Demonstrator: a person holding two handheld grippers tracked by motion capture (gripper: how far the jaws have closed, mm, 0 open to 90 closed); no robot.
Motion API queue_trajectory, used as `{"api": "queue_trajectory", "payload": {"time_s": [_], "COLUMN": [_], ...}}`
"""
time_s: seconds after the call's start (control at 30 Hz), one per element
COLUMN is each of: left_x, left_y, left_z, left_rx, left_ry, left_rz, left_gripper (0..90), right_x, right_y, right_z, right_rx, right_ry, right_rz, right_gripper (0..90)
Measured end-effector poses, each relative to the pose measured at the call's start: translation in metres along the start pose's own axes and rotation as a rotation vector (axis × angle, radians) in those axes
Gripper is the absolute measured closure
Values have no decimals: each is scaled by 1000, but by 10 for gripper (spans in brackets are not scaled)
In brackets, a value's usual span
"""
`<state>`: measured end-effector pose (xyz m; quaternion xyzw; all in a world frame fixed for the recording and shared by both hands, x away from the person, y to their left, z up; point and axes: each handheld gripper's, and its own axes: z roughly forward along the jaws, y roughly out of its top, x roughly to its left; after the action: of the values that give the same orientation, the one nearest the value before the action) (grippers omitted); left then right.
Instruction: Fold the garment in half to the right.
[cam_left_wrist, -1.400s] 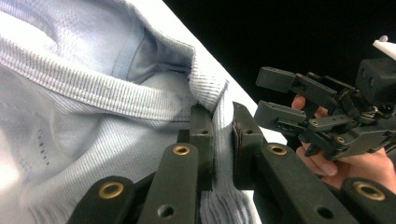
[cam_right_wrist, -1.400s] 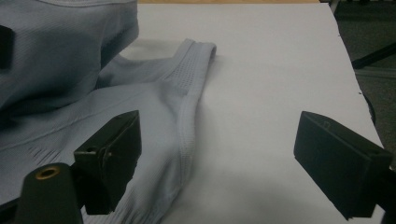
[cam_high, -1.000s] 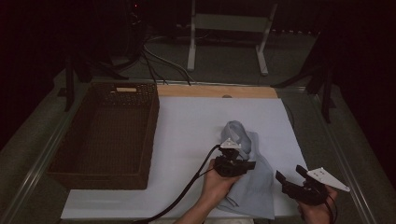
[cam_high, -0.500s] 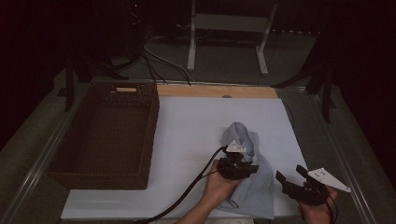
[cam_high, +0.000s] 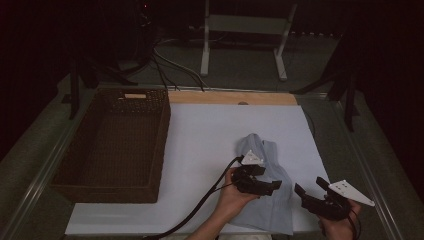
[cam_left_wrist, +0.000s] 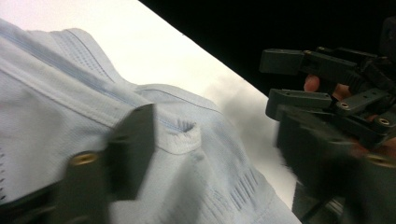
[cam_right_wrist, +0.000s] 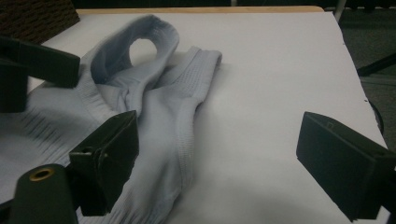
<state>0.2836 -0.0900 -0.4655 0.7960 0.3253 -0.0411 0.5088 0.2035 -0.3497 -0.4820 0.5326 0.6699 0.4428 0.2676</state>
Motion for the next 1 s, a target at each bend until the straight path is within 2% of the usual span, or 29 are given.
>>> {"api": "queue_trajectory", "payload": {"time_s": [0.07, 0.13, 0.2, 0.3, 0.4, 0.73, 1.0], "left_x": [-1, 0, 0, -1, -1, 1, 7], "left_y": [0, 0, 0, -1, -1, -4, -10], "left_z": [-1, -2, -2, -2, -4, -12, -22], "left_rx": [5, 10, 15, 14, 4, -12, -24], "left_ry": [30, 42, 36, 55, 88, 78, 97], "left_rz": [14, 24, 35, 59, 94, 151, 163], "left_gripper": [217, 212, 95, 37, 35, 34, 35], "right_x": [0, 1, 1, 1, 1, 1, 2], "right_y": [0, 0, 0, 0, 0, 0, 0], "right_z": [0, 0, 0, 0, 0, 0, 1], "right_rx": [1, 2, 2, 1, -1, -3, 0], "right_ry": [2, 2, 2, 3, 3, 4, 5], "right_rz": [0, 0, -2, -1, -1, -4, -5], "right_gripper": [134, 134, 134, 134, 133, 132, 132]}}
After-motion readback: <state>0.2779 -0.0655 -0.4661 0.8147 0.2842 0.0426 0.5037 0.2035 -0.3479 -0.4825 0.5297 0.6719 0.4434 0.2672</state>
